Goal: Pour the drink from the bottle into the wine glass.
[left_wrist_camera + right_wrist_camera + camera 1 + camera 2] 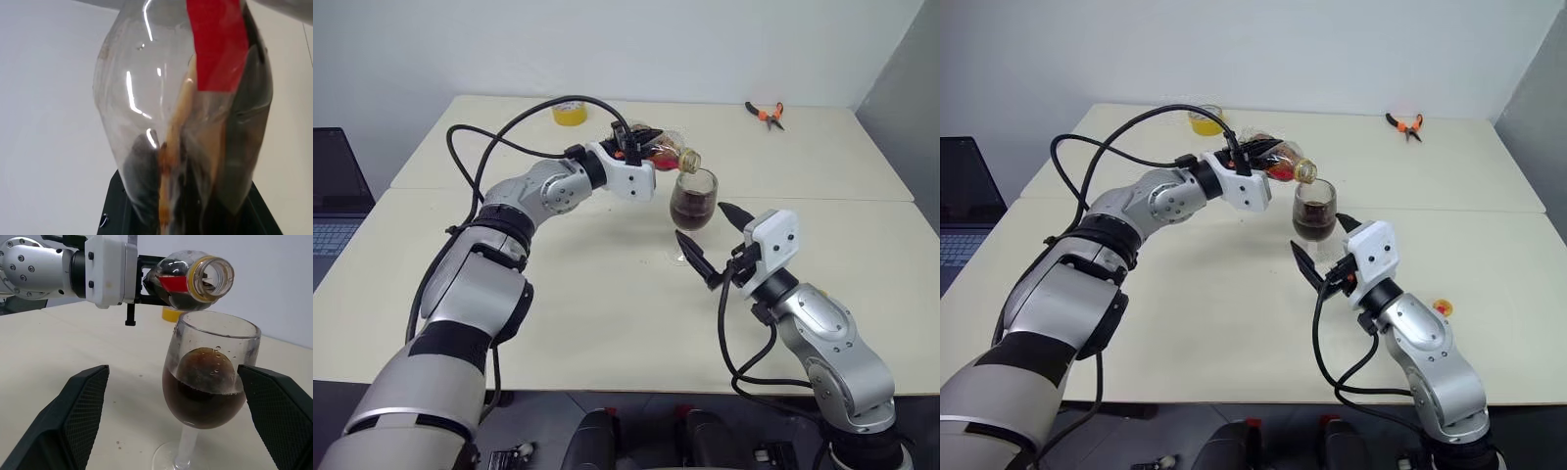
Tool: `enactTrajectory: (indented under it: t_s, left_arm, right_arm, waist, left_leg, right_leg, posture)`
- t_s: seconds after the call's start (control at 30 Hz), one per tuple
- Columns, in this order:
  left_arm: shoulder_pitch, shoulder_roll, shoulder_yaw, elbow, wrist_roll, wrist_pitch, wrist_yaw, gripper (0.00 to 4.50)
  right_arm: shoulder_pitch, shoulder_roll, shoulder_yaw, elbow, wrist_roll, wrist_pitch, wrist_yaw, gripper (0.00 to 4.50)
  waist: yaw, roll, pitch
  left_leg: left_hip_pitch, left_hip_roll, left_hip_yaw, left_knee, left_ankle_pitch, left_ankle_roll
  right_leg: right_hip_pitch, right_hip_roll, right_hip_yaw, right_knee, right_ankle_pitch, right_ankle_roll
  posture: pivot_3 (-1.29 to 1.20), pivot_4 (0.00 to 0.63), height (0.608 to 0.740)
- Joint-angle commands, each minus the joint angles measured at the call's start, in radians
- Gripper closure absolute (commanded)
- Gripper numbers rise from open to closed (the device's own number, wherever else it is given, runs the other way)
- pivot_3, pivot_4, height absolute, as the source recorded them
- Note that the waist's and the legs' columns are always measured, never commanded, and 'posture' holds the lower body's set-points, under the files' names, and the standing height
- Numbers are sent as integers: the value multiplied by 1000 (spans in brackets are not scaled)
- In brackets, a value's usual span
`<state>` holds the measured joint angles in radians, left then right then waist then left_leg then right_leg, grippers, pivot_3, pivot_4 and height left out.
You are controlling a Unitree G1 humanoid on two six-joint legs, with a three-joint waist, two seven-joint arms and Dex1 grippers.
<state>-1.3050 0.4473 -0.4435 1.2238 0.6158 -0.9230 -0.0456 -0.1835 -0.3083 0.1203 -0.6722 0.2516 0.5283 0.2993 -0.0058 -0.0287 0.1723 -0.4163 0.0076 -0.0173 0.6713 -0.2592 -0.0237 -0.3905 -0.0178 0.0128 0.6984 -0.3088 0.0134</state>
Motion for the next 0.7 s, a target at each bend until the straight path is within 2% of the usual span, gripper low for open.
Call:
enactTrajectory:
  t_s: [0.03,0.17,0.33,0.53,0.7]
  left_arm:
    - [27,-31,113,-36,-162,29,-91,3762]
    - [92,-72,238,-76,-336,122,-220,3762]
    - [228,-110,351,-219,-500,258,-292,3762]
    - [472,-171,494,-543,-635,490,-176,3762]
    - [623,-220,573,-714,-657,659,-27,3766]
  right_arm:
    - [-15,-10,15,-40,-32,-72,18,0]
    - [4,-17,3,-70,16,-79,64,0]
    - [23,-47,-18,-127,105,-23,112,0]
    - [5,-72,-7,-139,149,57,106,0]
    - [-18,-75,21,-126,131,77,109,0]
  waist:
    - [0,0,0]
    - [-3,0,0]
    - [-6,0,0]
    - [-8,0,-1]
    - [-3,-1,-2]
  left_leg:
    - [0,0,0,0,0,0]
    - [0,0,0,3,0,0]
    - [-1,1,-1,4,0,0]
    - [-1,2,-3,5,0,0]
    - [-1,1,-3,6,-1,2]
  right_leg:
    - [0,0,0,0,0,0]
    - [0,0,0,1,0,0]
    - [0,0,0,2,0,0]
    - [1,0,2,2,0,0]
    - [1,0,2,3,0,0]
  posture:
    - [0,150,740]
    - [0,150,740]
    - [0,150,740]
    - [0,150,740]
    - [0,150,740]
